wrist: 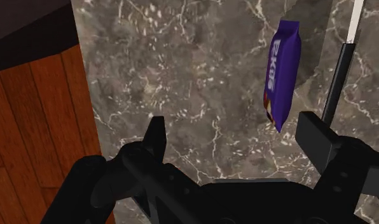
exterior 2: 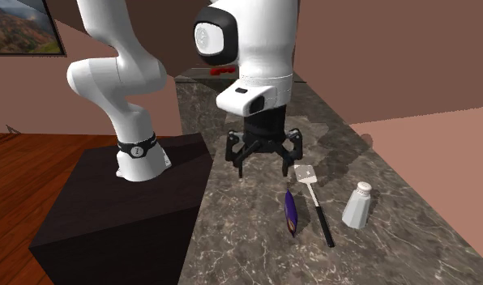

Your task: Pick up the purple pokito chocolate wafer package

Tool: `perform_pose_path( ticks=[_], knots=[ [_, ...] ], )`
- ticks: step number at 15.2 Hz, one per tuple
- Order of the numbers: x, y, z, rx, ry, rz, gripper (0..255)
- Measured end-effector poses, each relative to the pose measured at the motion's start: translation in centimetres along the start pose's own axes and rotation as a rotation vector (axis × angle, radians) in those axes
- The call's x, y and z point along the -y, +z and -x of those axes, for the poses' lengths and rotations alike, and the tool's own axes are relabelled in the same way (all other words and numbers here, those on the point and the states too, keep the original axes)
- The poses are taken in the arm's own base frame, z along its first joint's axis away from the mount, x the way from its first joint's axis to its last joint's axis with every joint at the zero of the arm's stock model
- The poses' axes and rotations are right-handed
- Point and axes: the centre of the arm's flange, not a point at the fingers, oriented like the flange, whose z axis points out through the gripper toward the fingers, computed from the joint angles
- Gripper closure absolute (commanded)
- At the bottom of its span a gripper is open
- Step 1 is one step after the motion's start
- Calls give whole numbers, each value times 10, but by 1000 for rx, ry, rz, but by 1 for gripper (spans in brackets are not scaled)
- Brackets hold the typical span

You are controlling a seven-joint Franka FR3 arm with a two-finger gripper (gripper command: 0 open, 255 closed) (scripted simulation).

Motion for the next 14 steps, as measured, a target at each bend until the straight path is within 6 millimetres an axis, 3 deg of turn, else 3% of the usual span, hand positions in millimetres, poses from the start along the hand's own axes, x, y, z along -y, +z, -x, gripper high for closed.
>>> perform_pose_path(
  ticks=[7, 14],
  knots=[
    [66, 57, 2, 1, 34, 13, 0],
    [71, 97, 0, 1, 38, 14, 0]
  ],
)
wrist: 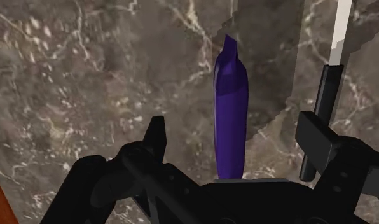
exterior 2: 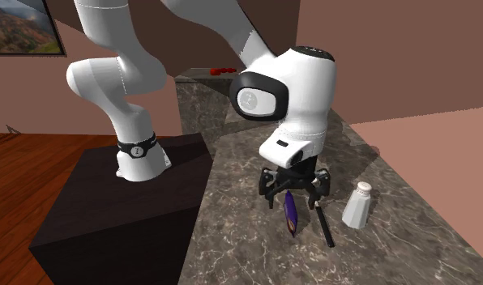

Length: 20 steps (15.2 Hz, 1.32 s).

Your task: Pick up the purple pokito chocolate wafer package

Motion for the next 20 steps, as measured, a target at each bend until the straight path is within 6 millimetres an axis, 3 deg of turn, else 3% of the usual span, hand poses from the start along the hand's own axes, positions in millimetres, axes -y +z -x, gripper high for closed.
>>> perform_pose_path(
  ticks=[1, 2, 12, 20],
  knots=[
    [0, 4, 0, 0, 0, 0, 0],
    [1, 5, 0, 0, 0, 0, 255],
    [1, 6, -1, -1, 0, -2, 255],
    [2, -31, 1, -1, 0, -1, 255]
  ],
)
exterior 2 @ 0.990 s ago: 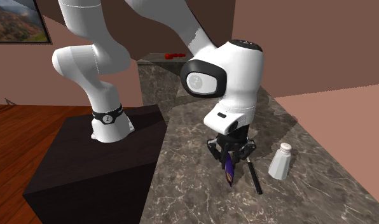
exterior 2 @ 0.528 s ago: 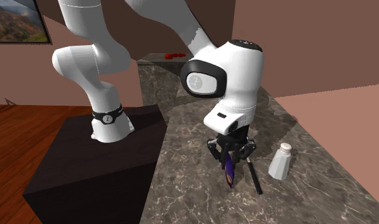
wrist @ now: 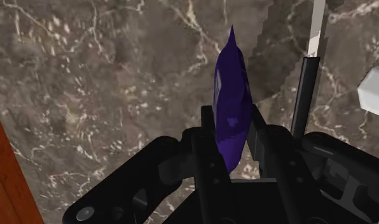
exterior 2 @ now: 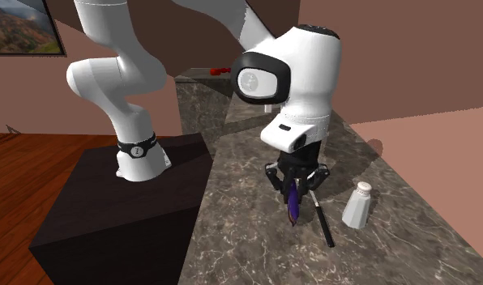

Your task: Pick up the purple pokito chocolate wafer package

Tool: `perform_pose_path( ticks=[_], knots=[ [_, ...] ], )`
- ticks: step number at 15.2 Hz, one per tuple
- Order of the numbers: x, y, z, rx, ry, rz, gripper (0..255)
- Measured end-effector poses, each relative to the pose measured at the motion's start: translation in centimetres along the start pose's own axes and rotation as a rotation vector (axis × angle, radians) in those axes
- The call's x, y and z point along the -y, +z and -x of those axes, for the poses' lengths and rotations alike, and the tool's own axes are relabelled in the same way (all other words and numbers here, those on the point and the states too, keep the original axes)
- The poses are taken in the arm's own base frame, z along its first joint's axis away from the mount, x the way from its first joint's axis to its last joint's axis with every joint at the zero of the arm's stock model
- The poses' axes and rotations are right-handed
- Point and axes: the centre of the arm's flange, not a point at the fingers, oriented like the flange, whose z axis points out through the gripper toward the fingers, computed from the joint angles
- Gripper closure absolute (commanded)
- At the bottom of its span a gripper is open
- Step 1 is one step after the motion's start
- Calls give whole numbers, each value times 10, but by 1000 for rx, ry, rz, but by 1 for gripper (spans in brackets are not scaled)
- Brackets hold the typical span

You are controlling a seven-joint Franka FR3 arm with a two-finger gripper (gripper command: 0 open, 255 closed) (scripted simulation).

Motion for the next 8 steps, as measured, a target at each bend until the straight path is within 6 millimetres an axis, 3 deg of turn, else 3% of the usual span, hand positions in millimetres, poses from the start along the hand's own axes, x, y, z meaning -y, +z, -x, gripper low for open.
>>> perform_pose_path(
  ticks=[8],
  knots=[
    [1, -39, 1, 0, 0, 0, 255]
  ],
)
